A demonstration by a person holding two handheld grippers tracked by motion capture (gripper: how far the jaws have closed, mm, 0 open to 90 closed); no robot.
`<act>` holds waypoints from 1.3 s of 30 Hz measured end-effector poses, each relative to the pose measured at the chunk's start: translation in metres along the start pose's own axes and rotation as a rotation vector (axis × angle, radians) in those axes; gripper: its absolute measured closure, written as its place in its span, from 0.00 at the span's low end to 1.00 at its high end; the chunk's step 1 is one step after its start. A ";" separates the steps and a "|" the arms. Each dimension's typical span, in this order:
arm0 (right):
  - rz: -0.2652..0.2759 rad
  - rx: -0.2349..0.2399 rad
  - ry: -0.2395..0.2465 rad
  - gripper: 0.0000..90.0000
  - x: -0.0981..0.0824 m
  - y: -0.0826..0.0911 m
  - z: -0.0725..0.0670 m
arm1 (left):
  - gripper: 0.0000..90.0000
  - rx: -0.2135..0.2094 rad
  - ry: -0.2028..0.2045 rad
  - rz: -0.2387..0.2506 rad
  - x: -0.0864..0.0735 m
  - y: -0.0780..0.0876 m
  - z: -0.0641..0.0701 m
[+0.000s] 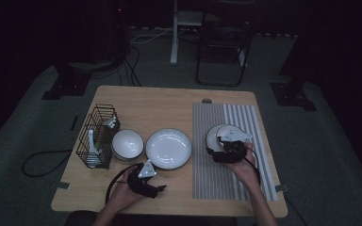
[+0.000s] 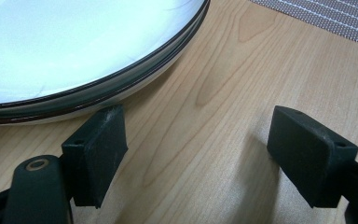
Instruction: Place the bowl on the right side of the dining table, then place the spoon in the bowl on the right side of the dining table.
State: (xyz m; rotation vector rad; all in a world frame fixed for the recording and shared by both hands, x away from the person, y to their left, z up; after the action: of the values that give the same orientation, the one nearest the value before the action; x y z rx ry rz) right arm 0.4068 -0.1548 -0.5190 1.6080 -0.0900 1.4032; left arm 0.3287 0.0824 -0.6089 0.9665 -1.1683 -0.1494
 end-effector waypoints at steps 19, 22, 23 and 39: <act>-0.078 0.101 0.098 0.35 -0.040 -0.032 -0.047 | 0.40 0.043 0.008 -0.031 -0.001 0.012 -0.006; -0.076 0.109 0.100 0.36 -0.042 -0.034 -0.050 | 0.44 0.044 0.010 -0.009 0.001 0.015 -0.007; -0.076 0.112 0.102 0.36 -0.043 -0.034 -0.051 | 0.44 0.044 0.010 -0.009 0.001 0.015 -0.007; -0.085 0.115 0.080 0.37 -0.058 -0.044 -0.052 | 0.48 0.055 0.047 0.076 0.015 0.030 -0.010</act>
State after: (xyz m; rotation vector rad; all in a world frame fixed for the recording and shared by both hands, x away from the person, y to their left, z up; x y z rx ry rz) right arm 0.3766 -0.1248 -0.5977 1.6272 0.1070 1.4264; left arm 0.3318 0.0979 -0.5780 0.9675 -1.1694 -0.0335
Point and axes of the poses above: each handheld gripper's, and its own axes: y roughly backward along the jaws, x roughly out of its top, z roughly to its right, the point moved 9 cm from there along -y, roughly forward along the jaws, and after that the axes turned 6 degrees about y, right-handed, at the moved point
